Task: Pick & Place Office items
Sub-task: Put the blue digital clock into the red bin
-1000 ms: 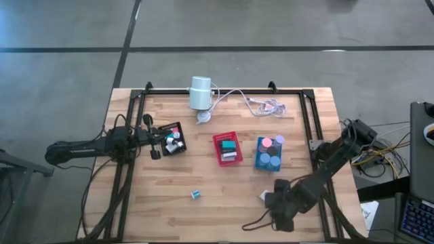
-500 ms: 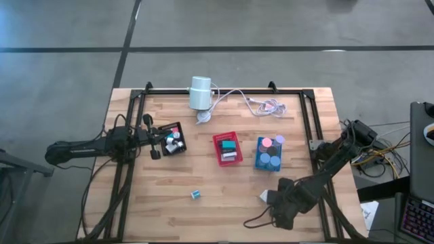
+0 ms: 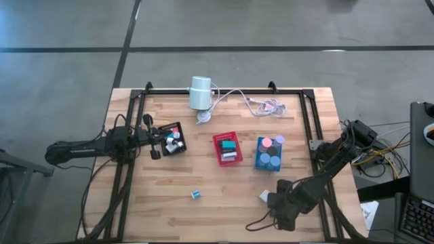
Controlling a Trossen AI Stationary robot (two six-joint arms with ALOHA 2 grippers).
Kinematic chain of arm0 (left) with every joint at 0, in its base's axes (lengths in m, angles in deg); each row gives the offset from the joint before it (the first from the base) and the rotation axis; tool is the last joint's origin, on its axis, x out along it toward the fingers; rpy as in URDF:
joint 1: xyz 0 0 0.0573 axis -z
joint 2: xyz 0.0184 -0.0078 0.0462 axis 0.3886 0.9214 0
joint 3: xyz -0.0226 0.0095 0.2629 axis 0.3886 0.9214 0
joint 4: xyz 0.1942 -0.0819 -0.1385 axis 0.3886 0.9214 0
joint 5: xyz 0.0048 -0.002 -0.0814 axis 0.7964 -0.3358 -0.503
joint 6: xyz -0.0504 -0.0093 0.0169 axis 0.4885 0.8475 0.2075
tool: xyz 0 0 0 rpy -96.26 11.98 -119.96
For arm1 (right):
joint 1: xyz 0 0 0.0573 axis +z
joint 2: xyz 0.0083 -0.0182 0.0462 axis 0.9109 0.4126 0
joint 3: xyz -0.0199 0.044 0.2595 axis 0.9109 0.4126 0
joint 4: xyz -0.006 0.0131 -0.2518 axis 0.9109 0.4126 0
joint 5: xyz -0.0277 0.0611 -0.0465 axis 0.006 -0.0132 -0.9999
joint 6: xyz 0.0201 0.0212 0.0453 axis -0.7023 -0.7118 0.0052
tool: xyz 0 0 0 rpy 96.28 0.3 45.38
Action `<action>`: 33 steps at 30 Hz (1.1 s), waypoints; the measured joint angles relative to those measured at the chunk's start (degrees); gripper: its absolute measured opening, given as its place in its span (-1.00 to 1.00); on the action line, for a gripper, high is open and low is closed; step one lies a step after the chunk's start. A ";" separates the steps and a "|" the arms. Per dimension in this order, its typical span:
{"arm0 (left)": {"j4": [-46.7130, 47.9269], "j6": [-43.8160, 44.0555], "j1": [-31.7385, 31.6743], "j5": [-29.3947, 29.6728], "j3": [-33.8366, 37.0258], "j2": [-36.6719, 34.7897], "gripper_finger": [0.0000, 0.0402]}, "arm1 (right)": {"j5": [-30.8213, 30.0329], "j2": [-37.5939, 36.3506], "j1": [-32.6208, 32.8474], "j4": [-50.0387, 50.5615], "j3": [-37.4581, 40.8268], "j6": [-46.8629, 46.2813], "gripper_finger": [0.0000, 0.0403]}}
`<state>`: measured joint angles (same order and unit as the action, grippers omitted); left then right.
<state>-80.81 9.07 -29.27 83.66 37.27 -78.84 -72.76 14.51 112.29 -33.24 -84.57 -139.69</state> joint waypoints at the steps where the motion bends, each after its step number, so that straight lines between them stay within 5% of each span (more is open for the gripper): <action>1: 0.00 0.09 -0.01 0.00 0.00 0.00 -1.00 | -0.22 0.01 -0.01 -0.35 0.01 0.11 0.75; 14: 0.00 0.18 -0.01 0.00 0.00 0.00 -1.00 | -5.04 0.01 1.16 -2.58 0.08 1.28 0.75; 33: 0.02 0.17 0.01 0.00 0.00 0.02 -1.00 | -1.91 3.82 1.83 -7.89 2.26 0.02 0.75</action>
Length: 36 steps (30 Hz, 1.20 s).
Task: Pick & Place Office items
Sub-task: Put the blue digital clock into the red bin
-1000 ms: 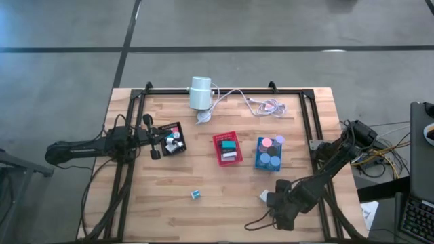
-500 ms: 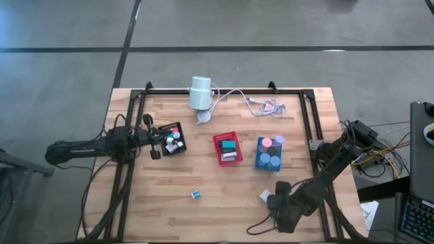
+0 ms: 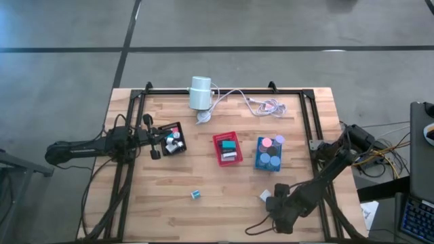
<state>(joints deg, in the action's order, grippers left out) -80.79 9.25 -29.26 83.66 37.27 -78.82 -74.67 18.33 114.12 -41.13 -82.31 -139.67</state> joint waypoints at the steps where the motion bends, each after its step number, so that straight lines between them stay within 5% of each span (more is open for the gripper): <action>1: 0.00 0.00 0.00 0.00 0.00 0.00 -1.00 | 0.62 0.72 0.01 -0.47 -0.02 0.23 0.75; 22: 0.00 0.00 -0.01 0.00 0.00 0.09 -1.00 | -2.43 4.63 0.01 1.44 -1.49 1.21 0.74; 36: 0.02 0.00 0.00 0.00 0.02 0.09 -1.00 | -5.33 4.56 0.01 1.71 0.61 -4.41 0.39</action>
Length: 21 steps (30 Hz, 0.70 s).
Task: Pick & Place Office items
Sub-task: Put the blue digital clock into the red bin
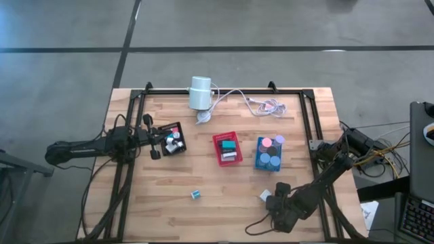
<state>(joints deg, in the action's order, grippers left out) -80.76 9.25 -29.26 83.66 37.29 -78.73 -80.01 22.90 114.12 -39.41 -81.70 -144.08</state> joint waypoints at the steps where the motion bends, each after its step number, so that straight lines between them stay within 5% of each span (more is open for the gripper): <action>1: -0.02 0.00 -0.02 0.00 -0.02 0.00 -1.00 | 0.02 0.02 0.00 0.14 -0.03 0.03 0.39; 9: -0.02 0.00 0.00 0.02 -0.02 0.00 -1.00 | -0.03 -0.62 -0.14 1.70 -2.66 4.77 0.39; 21: -0.02 0.00 0.00 0.00 -0.02 0.00 -1.00 | -13.59 -15.76 -0.66 0.63 -5.44 16.44 0.39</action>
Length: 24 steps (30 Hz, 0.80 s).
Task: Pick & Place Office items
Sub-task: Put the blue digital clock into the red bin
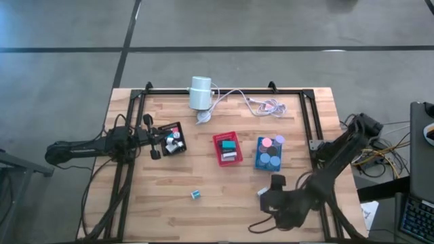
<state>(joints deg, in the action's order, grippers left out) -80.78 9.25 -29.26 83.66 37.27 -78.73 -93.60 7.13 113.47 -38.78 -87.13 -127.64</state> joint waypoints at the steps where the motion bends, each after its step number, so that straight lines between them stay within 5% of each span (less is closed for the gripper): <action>1: 0.00 0.00 -0.02 0.02 0.02 0.00 -1.00 | -1.85 -1.70 -0.05 -0.78 0.22 2.03 0.39; 7: 0.00 0.22 -0.02 0.01 0.02 0.00 -1.00 | -4.01 -13.21 -3.78 -14.91 5.53 19.23 0.39; 12: 0.00 0.22 0.00 0.02 0.02 0.00 -1.00 | 1.52 -22.92 -8.68 -30.50 14.38 31.20 0.39; 19: 0.04 0.22 -0.02 0.00 0.02 0.00 -1.00 | 2.98 -39.12 -13.95 -46.80 28.08 41.10 0.39; 24: 0.04 0.24 0.00 0.00 0.02 0.00 -1.00 | 0.68 -50.46 -15.91 -47.29 34.65 42.47 0.39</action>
<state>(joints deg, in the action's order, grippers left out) -80.74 9.48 -29.26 83.66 37.29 -78.73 -92.92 -43.33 97.56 -86.07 -52.49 -85.17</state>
